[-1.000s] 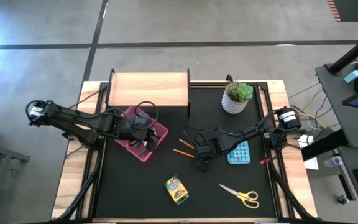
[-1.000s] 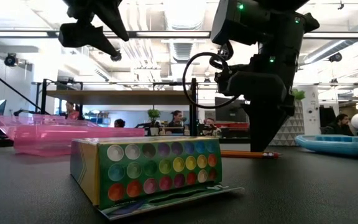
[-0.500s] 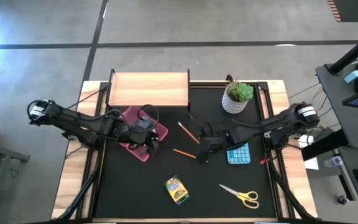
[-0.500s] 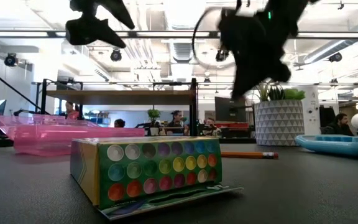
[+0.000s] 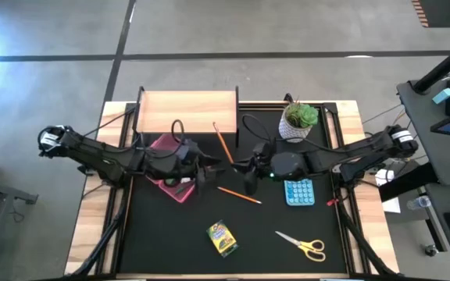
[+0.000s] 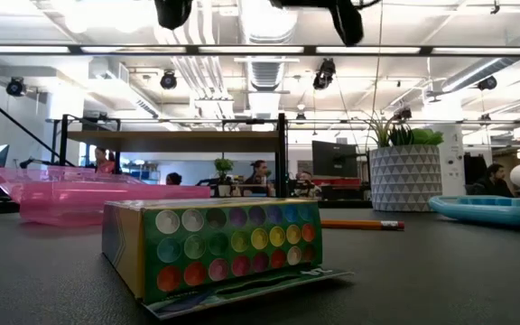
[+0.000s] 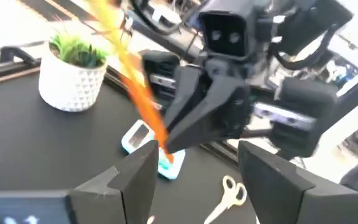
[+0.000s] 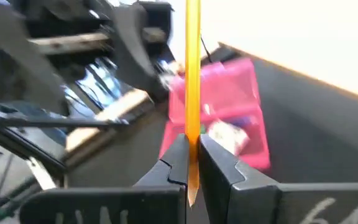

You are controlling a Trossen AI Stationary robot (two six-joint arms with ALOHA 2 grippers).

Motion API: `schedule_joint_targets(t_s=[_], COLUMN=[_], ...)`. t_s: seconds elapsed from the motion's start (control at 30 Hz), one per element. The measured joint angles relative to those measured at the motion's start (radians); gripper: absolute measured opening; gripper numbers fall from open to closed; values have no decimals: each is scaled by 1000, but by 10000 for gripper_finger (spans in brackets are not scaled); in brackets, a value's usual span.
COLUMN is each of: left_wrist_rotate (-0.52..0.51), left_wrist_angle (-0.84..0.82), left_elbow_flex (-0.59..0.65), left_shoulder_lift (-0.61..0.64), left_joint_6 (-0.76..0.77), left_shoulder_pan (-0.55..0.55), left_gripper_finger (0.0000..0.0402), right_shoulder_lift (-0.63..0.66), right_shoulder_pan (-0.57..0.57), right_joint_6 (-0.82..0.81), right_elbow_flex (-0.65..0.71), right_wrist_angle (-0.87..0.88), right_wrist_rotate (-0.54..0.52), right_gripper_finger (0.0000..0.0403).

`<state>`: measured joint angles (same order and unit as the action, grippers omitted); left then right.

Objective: Pack school essentials
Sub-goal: Put the top pencil into the pencil box

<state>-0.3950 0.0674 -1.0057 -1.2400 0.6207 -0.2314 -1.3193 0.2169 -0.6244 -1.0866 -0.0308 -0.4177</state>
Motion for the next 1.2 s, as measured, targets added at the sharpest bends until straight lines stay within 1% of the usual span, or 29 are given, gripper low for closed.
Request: schedule_joint_targets(t_s=[0.17,0.27,0.37,0.57,0.77,0.9,1.0,1.1,1.2], left_wrist_rotate=[-38,-41,-42,-43,-52,-52,-52,-57,-58], left_wrist_angle=[48,117,162,166,160,161,165,167,169], left_elbow_flex=[-2,-2,-2,-2,-2,-2,-2,-2,-2], left_shoulder_lift=[9,9,8,5,4,4,4,4,4], left_joint_6=[-13,-53,-60,-52,-23,2,2,1,1], left_shoulder_pan=[0,0,1,7,8,7,8,9,9], left_gripper_finger=[203,203,203,203,203,203,202,191,162], right_shoulder_lift=[2,-7,-19,-24,-22,-17,-19,-23,-24], right_shoulder_pan=[13,17,17,22,35,35,34,35,35], right_joint_6=[57,59,58,57,110,113,110,101,101], right_elbow_flex=[-1,-1,-1,-1,-1,-2,-2,-2,-2], right_wrist_angle=[-118,-123,-126,-139,-187,-196,-194,-192,-191], right_wrist_rotate=[6,8,9,18,32,32,61,82,82], right_gripper_finger=[13,13,13,13,13,13,13,13,13])
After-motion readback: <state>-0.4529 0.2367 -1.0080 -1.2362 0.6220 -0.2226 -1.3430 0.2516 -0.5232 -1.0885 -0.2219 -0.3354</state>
